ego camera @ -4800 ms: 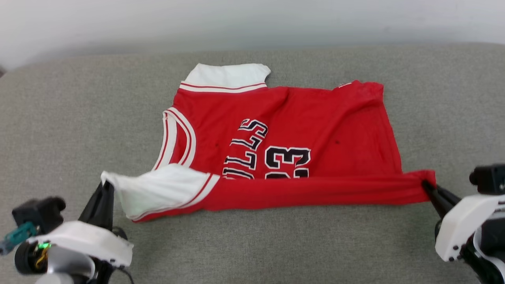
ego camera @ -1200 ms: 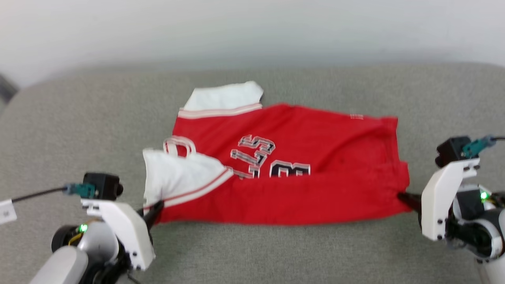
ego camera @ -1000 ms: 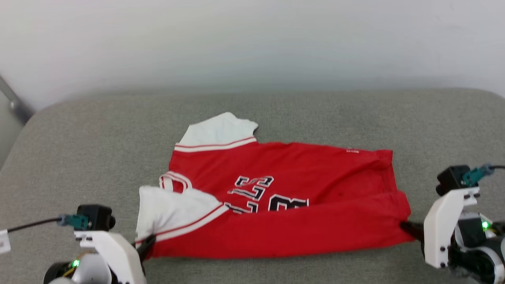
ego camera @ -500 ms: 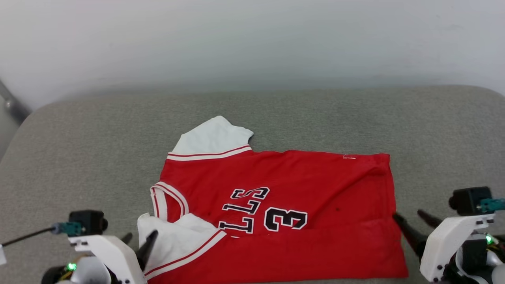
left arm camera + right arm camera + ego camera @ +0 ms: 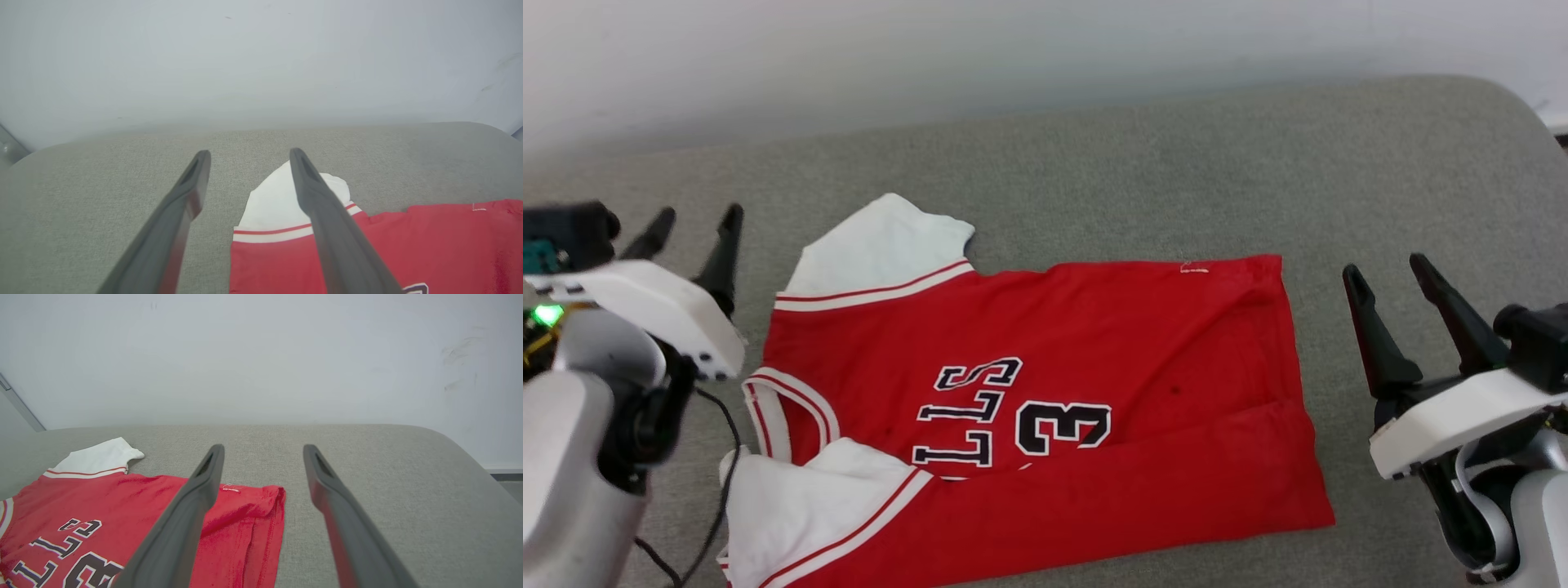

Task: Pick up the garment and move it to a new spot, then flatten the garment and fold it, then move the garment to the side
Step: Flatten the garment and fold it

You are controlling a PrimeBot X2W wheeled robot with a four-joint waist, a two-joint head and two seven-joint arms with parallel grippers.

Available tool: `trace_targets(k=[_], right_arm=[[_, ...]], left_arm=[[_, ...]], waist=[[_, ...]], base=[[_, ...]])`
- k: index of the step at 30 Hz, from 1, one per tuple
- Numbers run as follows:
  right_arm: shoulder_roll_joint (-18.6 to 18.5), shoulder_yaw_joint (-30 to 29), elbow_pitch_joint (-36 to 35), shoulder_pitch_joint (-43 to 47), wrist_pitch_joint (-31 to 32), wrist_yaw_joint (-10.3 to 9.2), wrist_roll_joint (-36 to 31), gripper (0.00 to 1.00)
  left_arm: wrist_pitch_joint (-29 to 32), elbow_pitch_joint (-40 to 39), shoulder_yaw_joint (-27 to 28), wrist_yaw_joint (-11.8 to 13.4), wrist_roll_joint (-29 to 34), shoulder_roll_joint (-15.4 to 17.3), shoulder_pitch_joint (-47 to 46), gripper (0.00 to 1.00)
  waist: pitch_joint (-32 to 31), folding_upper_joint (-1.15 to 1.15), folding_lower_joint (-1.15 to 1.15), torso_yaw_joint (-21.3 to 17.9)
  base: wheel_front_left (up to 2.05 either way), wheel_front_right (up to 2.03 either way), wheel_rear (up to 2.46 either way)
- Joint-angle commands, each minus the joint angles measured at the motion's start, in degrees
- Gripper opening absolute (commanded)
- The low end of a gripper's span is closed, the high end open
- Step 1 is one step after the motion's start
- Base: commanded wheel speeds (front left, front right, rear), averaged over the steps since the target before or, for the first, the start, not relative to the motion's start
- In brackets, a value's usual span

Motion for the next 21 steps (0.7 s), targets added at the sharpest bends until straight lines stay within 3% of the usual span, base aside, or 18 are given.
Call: trace_targets(k=[1,3,8,15,17,18,21], right_arm=[[0.6,0.3,-0.6,-1.6,-0.6,-0.02,-0.4,1.00],[1.6,0.5,-1.4,-4.7,-2.3,-0.02,-1.1,1.00],[2.4,1.0,-1.2,-7.4,-3.0,-0.02,-1.7,1.00],[3.3,1.8,-0.2,-9.6,-4.0,-0.02,-1.3,1.00],[3.5,1.9,0.1,-9.8,-4.1,-0.02,-1.2,1.00],[3.8,2.1,0.4,-9.9,-4.3,-0.02,-0.6,1.00],[4.1,2.0,0.6,-10.0,-4.2,-0.02,-0.1,1.00]], left_arm=[[0.3,1.0,0.2,-0.4,0.3,0.6,-2.4,1.00],[3.0,5.5,0.0,-2.9,0.0,1.9,-10.5,1.00],[10.4,10.0,-0.7,-5.1,-1.3,3.7,-19.8,1.00],[30.0,14.1,-3.7,-9.4,-6.1,7.3,-28.5,1.00],[35.6,14.4,-4.7,-9.9,-7.5,8.3,-29.6,1.00],[41.9,14.4,-5.8,-9.1,-8.3,9.7,-30.6,1.00],[46.4,14.8,-7.2,-7.8,-8.4,10.2,-29.8,1.00]], waist=[[5.0,0.00,0.00,-2.8],[10.5,0.00,0.00,-4.9],[16.1,0.00,0.00,-7.2],[20.0,0.00,0.00,-10.3],[20.5,0.00,0.00,-11.0],[21.5,0.00,0.00,-11.9],[22.5,0.00,0.00,-12.6]], base=[[0.00,0.00,0.00],[0.00,0.00,0.00],[0.00,0.00,0.00],[0.00,0.00,0.00],[0.00,0.00,0.00],[0.00,0.00,0.00],[0.00,0.00,0.00]])
